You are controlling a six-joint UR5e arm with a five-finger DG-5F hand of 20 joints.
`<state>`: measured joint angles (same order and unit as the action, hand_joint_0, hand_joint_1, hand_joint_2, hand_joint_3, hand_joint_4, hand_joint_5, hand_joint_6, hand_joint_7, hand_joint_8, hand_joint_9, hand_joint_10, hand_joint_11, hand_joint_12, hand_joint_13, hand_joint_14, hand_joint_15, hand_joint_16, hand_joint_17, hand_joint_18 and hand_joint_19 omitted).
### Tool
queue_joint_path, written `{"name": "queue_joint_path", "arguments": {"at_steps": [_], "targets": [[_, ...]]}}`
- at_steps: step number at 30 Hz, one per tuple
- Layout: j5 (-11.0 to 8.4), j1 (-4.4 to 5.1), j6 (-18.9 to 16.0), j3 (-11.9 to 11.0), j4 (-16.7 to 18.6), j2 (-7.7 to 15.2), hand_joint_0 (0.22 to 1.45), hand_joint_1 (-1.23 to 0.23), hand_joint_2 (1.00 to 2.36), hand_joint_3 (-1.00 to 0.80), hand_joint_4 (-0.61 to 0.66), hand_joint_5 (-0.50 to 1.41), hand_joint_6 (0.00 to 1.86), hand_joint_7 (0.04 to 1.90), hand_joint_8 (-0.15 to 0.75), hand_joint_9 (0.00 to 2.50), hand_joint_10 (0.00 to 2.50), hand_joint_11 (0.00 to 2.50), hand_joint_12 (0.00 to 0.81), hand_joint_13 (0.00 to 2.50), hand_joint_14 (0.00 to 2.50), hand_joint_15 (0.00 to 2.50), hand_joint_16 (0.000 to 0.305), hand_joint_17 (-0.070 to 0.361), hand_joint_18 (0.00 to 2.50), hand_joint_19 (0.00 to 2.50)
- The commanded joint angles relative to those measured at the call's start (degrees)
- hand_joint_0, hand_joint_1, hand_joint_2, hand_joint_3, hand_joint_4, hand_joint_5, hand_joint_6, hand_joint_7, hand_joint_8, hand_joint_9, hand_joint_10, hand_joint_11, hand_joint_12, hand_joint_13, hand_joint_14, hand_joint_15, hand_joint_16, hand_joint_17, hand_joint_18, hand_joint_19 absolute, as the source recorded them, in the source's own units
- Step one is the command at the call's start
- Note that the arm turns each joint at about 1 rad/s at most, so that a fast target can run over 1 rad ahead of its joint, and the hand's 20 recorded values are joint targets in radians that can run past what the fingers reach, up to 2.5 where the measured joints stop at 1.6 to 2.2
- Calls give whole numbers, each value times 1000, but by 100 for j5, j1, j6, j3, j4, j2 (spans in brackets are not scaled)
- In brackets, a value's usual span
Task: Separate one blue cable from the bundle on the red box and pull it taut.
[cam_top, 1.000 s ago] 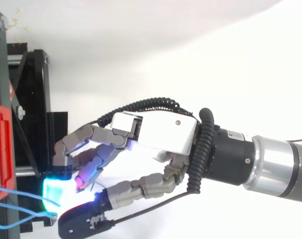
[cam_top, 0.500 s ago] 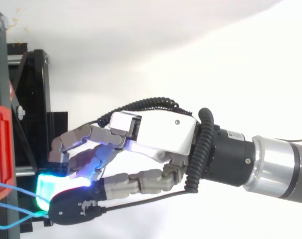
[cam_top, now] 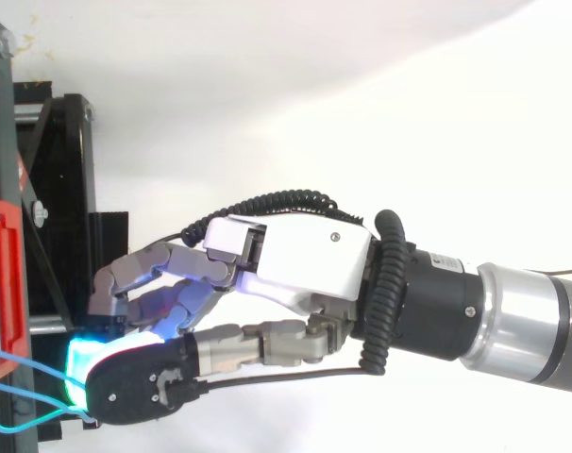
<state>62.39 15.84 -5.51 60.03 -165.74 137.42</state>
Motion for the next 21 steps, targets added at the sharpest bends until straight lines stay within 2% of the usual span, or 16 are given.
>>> {"name": "queue_joint_path", "arguments": {"at_steps": [1,5,13,21], "targets": [[1,7,-47,0,-37,-4,486,-431,1000,-500,140,-38,746,1062,235,1086,4,103,327,559,5,103,44,98,597,385],[-7,7,-82,0,-55,-4,462,-472,1000,-500,138,-35,751,1063,244,1099,5,107,337,575,4,101,46,103,623,370],[-7,7,-73,0,-55,5,462,-675,1000,-500,130,-43,809,1044,243,1125,5,125,334,616,4,112,44,99,666,356],[-7,7,-91,9,-64,5,473,-725,1000,-500,119,-47,821,1023,237,1123,6,149,328,629,5,118,42,96,676,365]]}}
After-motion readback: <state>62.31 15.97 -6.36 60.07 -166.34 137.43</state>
